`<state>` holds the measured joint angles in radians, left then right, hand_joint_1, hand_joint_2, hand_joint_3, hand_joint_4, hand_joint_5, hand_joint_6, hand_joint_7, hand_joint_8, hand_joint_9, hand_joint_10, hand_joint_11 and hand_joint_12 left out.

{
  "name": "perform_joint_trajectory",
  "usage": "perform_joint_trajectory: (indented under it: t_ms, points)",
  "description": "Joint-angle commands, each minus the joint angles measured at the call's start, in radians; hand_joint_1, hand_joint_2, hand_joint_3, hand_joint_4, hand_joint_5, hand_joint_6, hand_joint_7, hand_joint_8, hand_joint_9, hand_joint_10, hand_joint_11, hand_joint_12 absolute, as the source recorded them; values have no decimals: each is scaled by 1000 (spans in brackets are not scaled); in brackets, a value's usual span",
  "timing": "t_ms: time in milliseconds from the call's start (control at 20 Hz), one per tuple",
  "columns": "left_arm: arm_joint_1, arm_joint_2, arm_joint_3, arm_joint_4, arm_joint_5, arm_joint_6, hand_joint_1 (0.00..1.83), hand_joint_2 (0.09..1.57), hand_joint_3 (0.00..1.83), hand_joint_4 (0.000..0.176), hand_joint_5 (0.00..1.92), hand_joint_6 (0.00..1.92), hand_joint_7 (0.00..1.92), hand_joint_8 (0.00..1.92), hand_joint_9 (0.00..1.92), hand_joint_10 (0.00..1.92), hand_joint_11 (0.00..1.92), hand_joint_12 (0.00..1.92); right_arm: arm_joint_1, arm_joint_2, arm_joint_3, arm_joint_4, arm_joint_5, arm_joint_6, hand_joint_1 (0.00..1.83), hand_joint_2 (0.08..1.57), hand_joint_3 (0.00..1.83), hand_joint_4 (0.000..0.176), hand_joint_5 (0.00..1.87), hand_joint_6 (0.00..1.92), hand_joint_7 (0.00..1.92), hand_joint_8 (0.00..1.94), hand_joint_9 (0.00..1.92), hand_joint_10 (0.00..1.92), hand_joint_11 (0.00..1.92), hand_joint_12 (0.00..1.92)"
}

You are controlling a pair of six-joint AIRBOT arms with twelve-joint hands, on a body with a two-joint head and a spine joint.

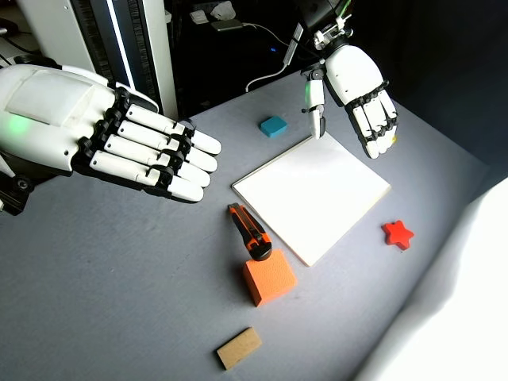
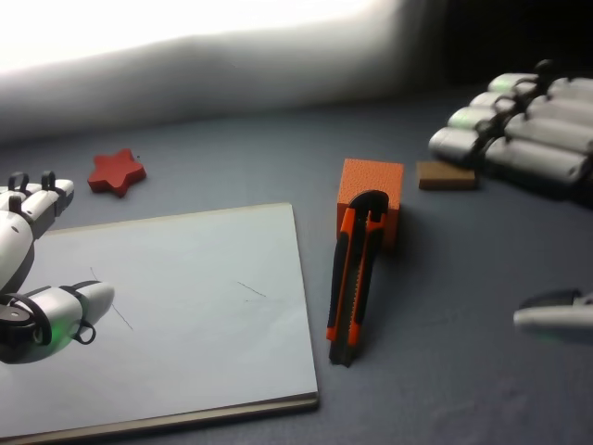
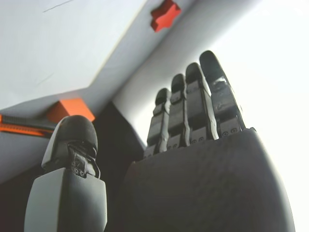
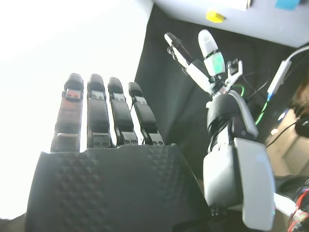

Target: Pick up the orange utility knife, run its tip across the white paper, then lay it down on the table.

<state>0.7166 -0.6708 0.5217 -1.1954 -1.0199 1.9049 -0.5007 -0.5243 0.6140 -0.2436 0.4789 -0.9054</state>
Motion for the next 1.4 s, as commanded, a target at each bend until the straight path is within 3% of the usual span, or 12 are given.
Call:
perform_joint_trajectory:
  t_ms: [0,50,250,400,550,800,1350]
  points:
    - [-3,3,0,56,-105,-9,238,1284,2,24,72,2,144,1,180,7,0,735,17,-5,9,-20,95,-5,615,1087,0,0,0,0,0,0,0,4,0,0]
    - [-6,4,-2,57,-106,-12,222,1285,2,23,79,4,140,0,177,5,0,750,30,-36,38,-64,98,-6,828,1066,0,0,0,0,0,0,0,0,0,0]
    - [-20,-2,-31,41,-116,11,227,1290,2,26,67,1,138,1,163,1,0,701,98,-165,152,-120,70,-113,1002,1096,0,0,0,0,0,0,0,0,0,0]
    - [-21,-1,-46,42,-117,18,186,1307,7,28,55,2,130,0,152,1,0,692,132,-261,228,-185,46,-115,1067,1113,0,0,0,0,0,0,0,0,0,0]
    - [-20,-1,-57,42,-117,18,194,1320,11,25,67,4,132,6,158,7,0,693,132,-352,287,-246,-22,-110,1067,1111,0,0,0,0,0,0,0,0,0,0]
    - [-16,0,-50,46,-117,19,185,1319,4,28,54,1,129,3,150,10,0,676,131,-434,317,-287,-178,-57,1071,1108,0,0,0,0,0,0,0,0,0,0]
    - [-24,-8,-36,52,-79,12,209,1308,0,32,49,1,92,0,163,5,0,712,93,-591,417,-475,-184,-49,1047,1112,0,0,0,0,0,0,0,0,0,0]
